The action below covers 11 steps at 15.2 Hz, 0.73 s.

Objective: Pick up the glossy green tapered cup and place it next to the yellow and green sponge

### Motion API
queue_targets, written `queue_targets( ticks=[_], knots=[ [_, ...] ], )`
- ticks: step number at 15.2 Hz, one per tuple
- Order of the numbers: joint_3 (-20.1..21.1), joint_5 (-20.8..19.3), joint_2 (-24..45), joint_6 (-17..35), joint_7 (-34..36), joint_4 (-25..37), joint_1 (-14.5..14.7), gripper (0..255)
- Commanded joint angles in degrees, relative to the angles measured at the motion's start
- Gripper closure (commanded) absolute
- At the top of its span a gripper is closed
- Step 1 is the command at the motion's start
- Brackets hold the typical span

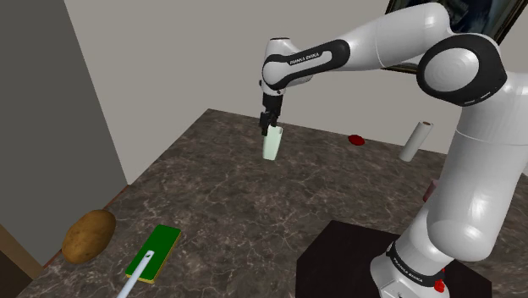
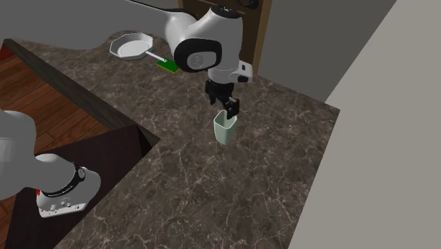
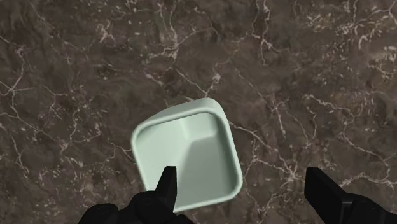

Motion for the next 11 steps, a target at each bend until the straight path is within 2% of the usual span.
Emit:
queue_targets(
  ticks=[1, 3, 11],
  knots=[
    [-0.01, 0.07, 0.74, 1.28, -0.13, -0.52, -0.07, 0],
    [0.00, 0.11, 1.40, 3.07, -0.15, -1.65, -0.08, 0],
    [0.00, 0.11, 1.40, 3.06, -0.15, -1.64, -0.08, 0]
  ],
)
